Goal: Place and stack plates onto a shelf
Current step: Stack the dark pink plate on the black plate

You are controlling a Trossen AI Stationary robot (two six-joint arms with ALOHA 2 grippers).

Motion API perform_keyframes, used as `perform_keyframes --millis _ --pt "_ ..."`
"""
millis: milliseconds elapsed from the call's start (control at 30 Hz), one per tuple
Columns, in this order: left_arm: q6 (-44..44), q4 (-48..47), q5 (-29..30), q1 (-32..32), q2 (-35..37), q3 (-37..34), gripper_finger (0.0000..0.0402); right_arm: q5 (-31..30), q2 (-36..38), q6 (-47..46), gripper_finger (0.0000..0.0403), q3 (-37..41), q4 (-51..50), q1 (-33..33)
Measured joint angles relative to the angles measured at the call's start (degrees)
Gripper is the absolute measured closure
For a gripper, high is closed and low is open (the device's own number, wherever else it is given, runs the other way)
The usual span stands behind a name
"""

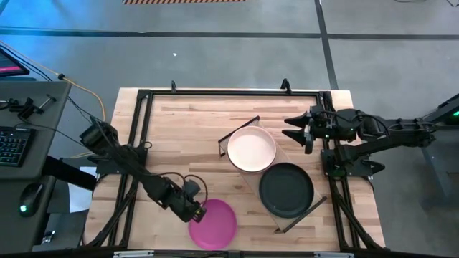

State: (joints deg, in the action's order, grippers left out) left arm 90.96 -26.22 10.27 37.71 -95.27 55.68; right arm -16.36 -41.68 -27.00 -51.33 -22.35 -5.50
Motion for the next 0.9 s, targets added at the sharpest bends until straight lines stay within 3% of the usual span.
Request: perform_keyframes --millis 167,533,900 --pt "1.8 -5.3 0.7 -0.3 1.1 0.0 0.0259 0.0 0.0 0.0 0.0158 0.0 -1.0 0.0" --pt "3.0 -3.7 -1.9 -0.7 -1.8 -0.1 0.0259 0.0 -0.4 0.0 0.0158 0.0 -2.0 0.0" --pt "3.8 6.0 -6.2 -1.0 -7.5 0.2 0.0264 0.0 -0.4 0.0 0.0158 0.0 -2.9 0.0"
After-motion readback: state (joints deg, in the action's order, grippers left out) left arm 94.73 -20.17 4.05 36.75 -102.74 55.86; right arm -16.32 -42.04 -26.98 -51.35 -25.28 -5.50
